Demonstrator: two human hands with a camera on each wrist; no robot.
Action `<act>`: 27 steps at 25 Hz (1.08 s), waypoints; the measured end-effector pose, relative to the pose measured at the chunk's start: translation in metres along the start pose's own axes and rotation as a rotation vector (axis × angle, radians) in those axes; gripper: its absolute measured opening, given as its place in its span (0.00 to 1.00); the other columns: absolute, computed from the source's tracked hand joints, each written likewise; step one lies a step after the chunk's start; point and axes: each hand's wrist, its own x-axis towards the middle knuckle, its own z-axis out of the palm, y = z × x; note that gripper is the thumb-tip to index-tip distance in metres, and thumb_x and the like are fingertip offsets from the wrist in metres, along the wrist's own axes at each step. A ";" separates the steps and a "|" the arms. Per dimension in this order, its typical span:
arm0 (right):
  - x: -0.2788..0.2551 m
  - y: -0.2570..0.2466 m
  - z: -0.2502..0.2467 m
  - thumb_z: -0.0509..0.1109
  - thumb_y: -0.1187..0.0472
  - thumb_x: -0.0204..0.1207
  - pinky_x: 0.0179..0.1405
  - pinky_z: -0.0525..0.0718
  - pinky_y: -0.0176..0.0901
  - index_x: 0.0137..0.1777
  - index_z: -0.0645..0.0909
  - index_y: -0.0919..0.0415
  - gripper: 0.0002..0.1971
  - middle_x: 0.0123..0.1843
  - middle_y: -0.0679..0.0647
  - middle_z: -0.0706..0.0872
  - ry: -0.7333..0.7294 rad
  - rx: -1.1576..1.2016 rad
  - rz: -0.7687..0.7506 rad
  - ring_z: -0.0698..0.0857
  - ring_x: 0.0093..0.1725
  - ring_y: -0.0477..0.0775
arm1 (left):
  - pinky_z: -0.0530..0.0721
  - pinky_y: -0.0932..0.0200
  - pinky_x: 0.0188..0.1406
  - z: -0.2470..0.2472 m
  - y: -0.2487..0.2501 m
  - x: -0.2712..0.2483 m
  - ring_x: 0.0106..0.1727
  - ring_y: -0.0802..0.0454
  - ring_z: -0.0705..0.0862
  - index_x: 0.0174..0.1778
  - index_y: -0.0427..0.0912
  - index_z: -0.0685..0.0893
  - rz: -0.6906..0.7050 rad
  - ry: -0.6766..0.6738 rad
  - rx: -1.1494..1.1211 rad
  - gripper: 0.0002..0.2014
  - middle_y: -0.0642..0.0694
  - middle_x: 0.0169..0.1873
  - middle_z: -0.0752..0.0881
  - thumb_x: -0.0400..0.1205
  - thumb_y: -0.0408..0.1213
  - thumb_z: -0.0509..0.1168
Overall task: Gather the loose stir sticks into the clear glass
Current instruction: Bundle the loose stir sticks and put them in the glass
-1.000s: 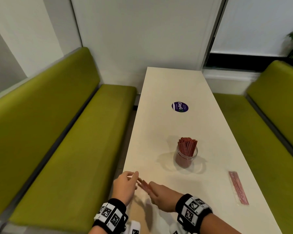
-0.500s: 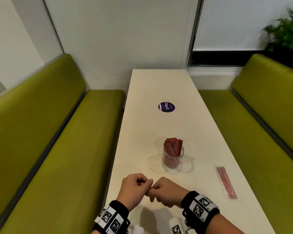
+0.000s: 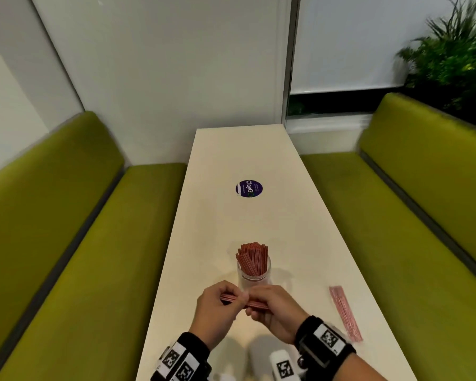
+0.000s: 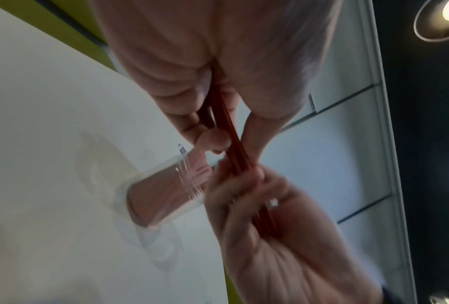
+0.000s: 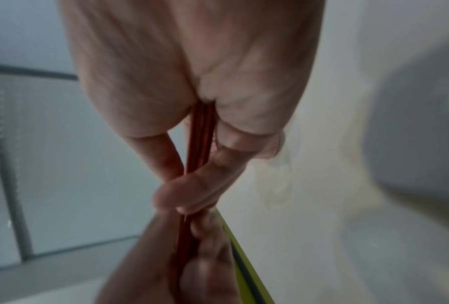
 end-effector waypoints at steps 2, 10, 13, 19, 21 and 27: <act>0.004 -0.002 0.000 0.68 0.69 0.78 0.25 0.80 0.39 0.48 0.84 0.74 0.07 0.34 0.63 0.82 0.054 0.029 -0.021 0.81 0.28 0.54 | 0.80 0.59 0.29 0.011 0.008 0.002 0.23 0.56 0.79 0.34 0.42 0.87 -0.002 -0.029 0.028 0.07 0.50 0.23 0.86 0.76 0.38 0.77; 0.013 -0.017 -0.072 0.66 0.58 0.78 0.28 0.73 0.42 0.49 0.85 0.63 0.09 0.37 0.55 0.83 0.288 -0.114 -0.001 0.78 0.32 0.53 | 0.78 0.67 0.43 0.025 0.056 0.081 0.44 0.52 0.83 0.44 0.42 0.87 0.305 0.070 0.718 0.05 0.49 0.42 0.84 0.80 0.40 0.72; 0.009 -0.017 -0.083 0.67 0.57 0.78 0.30 0.74 0.43 0.51 0.85 0.63 0.10 0.40 0.56 0.84 0.271 -0.177 0.014 0.79 0.35 0.54 | 0.82 0.51 0.53 0.052 0.048 0.102 0.52 0.44 0.82 0.49 0.42 0.84 0.243 -0.178 1.002 0.08 0.46 0.48 0.82 0.81 0.43 0.69; 0.004 -0.017 -0.104 0.67 0.58 0.80 0.31 0.74 0.42 0.51 0.84 0.65 0.10 0.40 0.55 0.83 0.267 -0.278 -0.024 0.79 0.36 0.53 | 0.70 0.51 0.76 0.067 0.005 0.080 0.76 0.49 0.69 0.73 0.55 0.74 0.373 0.117 0.901 0.23 0.52 0.75 0.72 0.81 0.52 0.64; 0.004 -0.015 -0.110 0.67 0.58 0.80 0.31 0.74 0.41 0.49 0.83 0.66 0.10 0.40 0.54 0.83 0.282 -0.311 -0.031 0.78 0.36 0.53 | 0.60 0.52 0.84 0.070 -0.009 0.073 0.84 0.50 0.59 0.82 0.54 0.63 0.305 0.102 0.870 0.27 0.51 0.84 0.61 0.86 0.54 0.56; 0.002 -0.005 -0.121 0.68 0.61 0.79 0.34 0.77 0.42 0.41 0.83 0.58 0.06 0.38 0.51 0.85 0.283 -0.497 -0.088 0.80 0.36 0.50 | 0.38 0.49 0.87 0.077 -0.011 0.082 0.88 0.54 0.38 0.88 0.53 0.42 0.265 -0.035 0.983 0.31 0.56 0.86 0.37 0.89 0.54 0.43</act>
